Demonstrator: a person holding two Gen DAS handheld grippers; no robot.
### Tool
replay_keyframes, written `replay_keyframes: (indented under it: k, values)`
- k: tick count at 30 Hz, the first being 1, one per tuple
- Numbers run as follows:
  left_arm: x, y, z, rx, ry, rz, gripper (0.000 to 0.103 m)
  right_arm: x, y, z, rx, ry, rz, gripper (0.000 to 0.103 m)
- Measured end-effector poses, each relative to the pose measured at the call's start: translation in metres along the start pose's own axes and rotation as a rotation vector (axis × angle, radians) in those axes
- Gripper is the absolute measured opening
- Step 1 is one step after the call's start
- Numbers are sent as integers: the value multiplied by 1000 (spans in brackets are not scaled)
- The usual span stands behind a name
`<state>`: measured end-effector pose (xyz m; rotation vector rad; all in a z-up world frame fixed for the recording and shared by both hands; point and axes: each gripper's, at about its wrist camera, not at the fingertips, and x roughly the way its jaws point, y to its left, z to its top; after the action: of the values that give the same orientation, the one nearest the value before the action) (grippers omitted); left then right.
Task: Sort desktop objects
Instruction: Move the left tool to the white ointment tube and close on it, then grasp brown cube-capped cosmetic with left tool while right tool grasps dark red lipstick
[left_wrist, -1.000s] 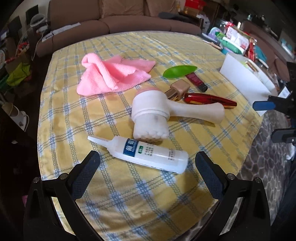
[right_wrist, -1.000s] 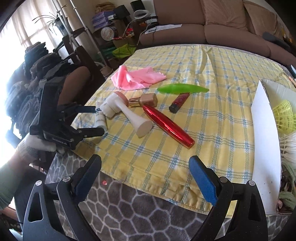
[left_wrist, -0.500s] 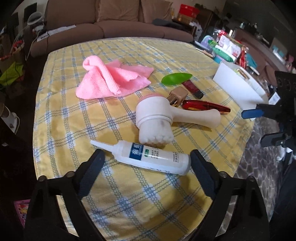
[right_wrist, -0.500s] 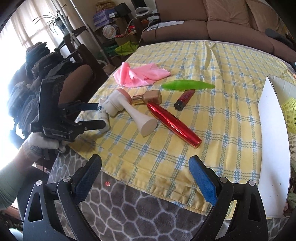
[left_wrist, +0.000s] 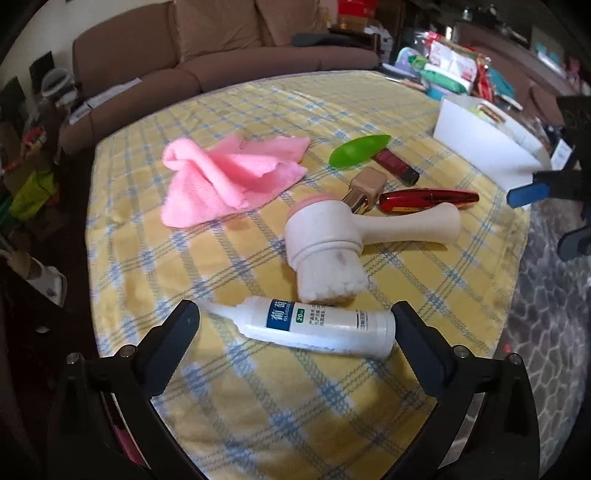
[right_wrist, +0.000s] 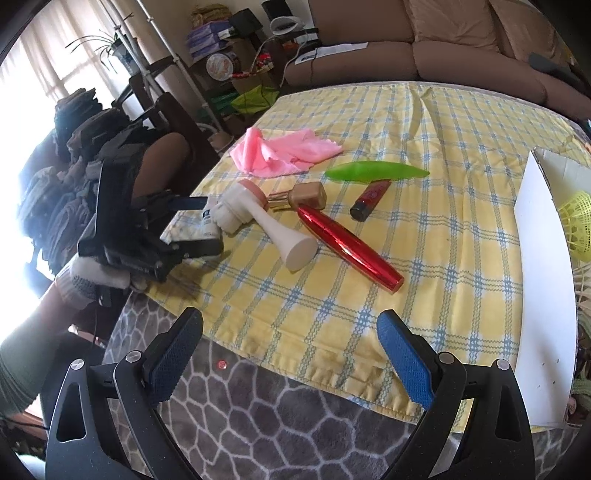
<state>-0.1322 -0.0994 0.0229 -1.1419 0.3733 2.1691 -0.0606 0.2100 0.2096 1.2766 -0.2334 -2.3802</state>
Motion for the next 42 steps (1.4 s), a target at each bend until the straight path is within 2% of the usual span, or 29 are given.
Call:
replay_keyframes:
  k: [4,6,7,8,10,15,17,19,20,21,23,26,29,32,33,35,36,38,40,41,42]
  values:
    - [3,11,4,-95,1,-94,101,1,-1,0,0,6,2,97]
    - [0,19,5,-167,-19,-174,85,1,-1,0,5,2,2,97]
    - [-1,24,6,-215,-25,-219,82,1,-1,1,7,2,3,97]
    - [-2,28,7,-254,-29,-230,78,1,-2,0,6,2,1,97]
    - [0,32,8,-299,-18,-220,78,2,-2,1,5,6,-8,97]
    - [5,6,12,-220,39,-69,75,2,-12,2,36,-2,-53,95]
    - [3,0,9,-226,53,-47,71,1,-14,5,26,-16,-81,92]
    - [-1,0,5,-246,56,-34,58,1,-14,8,-2,-22,-120,87]
    - [-2,2,4,-252,56,-13,42,2,-14,11,-18,-22,-144,84]
    - [-4,6,2,-268,52,-14,32,3,-14,13,-31,-19,-152,82]
    - [-6,19,-2,-342,45,-74,27,7,-14,20,-61,-13,-190,77]
    - [-10,29,-10,-405,42,-129,25,10,-17,28,-57,-17,-201,71]
    - [-15,27,-17,-413,50,-149,24,13,-15,32,-22,-34,-136,71]
    - [-19,17,-21,-395,64,-141,33,25,-6,45,-58,-29,-158,69]
    - [-21,14,-22,-393,63,-141,40,29,-3,52,-73,-30,-164,69]
    - [-22,8,-21,-389,61,-152,48,38,2,67,-104,-19,-174,66]
    - [-22,5,-20,-378,64,-139,48,43,3,74,-123,-15,-197,66]
    - [-21,1,-19,-354,73,-119,47,50,-3,88,-110,-8,-249,66]
    - [-20,0,-17,-337,78,-106,42,56,-18,94,-43,10,-270,67]
    - [-19,1,-16,-337,80,-94,31,59,-25,94,-14,18,-277,67]
    - [-19,6,-16,-356,82,-95,28,62,-32,95,14,27,-279,67]
